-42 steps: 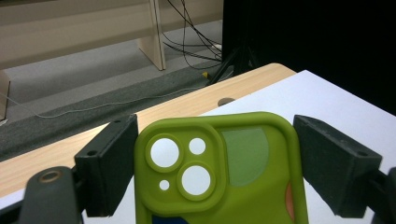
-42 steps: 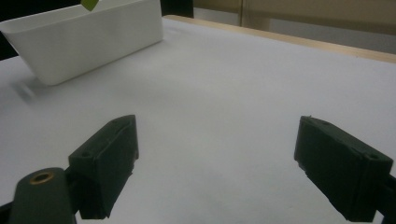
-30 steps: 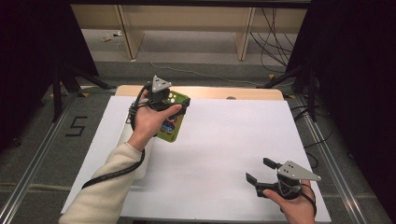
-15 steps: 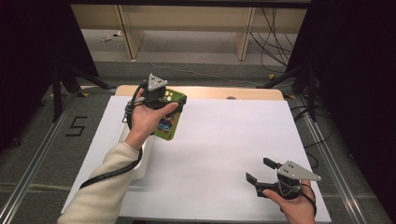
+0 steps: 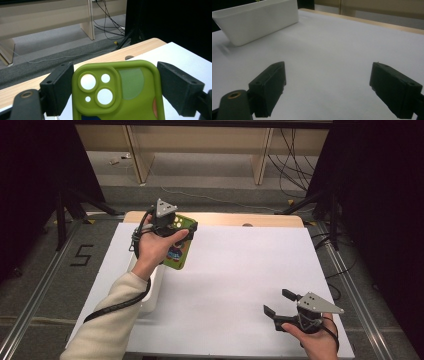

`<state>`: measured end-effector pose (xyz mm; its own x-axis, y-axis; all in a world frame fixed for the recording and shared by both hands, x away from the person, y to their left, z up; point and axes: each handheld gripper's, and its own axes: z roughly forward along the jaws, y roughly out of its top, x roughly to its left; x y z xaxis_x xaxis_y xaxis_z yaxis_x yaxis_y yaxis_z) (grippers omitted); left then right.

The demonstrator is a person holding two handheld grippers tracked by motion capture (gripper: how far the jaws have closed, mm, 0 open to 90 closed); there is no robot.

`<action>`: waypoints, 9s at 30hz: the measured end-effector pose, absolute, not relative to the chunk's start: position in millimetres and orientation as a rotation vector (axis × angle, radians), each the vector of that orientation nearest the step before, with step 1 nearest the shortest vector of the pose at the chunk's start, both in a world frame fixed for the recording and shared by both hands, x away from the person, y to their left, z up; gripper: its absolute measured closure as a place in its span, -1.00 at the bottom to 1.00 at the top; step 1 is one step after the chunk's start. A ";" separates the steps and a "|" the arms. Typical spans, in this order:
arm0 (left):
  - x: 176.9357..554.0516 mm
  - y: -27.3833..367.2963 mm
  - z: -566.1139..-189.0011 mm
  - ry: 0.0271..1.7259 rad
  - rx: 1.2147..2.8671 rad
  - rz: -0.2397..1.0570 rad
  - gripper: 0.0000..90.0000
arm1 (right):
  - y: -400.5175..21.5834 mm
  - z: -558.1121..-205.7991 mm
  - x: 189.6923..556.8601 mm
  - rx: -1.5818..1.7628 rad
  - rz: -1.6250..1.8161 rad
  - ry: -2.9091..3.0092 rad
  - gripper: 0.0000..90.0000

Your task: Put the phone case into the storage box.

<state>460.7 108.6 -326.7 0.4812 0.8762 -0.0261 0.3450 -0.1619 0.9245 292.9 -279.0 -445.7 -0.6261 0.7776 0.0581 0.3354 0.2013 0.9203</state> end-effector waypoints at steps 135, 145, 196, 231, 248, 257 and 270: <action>476.4 162.6 -321.0 1.183 1.627 0.761 -0.63 | -281.0 -445.6 292.7 1.045 1.416 2.053 -0.67; 477.4 166.0 -321.0 1.193 1.619 0.763 -0.63 | -281.1 -445.6 292.8 1.046 1.413 2.050 -0.67; 483.0 182.4 -324.8 1.223 1.617 0.797 -0.63 | -281.0 -445.6 292.6 1.051 1.415 2.045 -0.67; 488.4 189.7 -330.7 1.233 1.608 0.816 -0.63 | -281.2 -445.9 292.9 1.051 1.414 2.048 -0.67; 490.9 191.4 -334.6 1.242 1.614 0.829 -0.63 | -282.5 -445.7 292.9 1.055 1.410 2.048 -0.67; 491.9 192.4 -335.8 1.241 1.615 0.837 -0.63 | -282.3 -445.8 293.0 1.057 1.413 2.047 -0.67; 493.1 193.4 -337.0 1.228 1.613 0.843 -0.63 | -282.6 -445.7 293.1 1.060 1.413 2.044 -0.67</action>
<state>493.1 193.4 -337.0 0.2706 0.9627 -0.0072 0.3398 -0.0886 0.9363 293.1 -282.6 -445.7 -0.6115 0.7883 0.0682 0.3423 0.1858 0.9210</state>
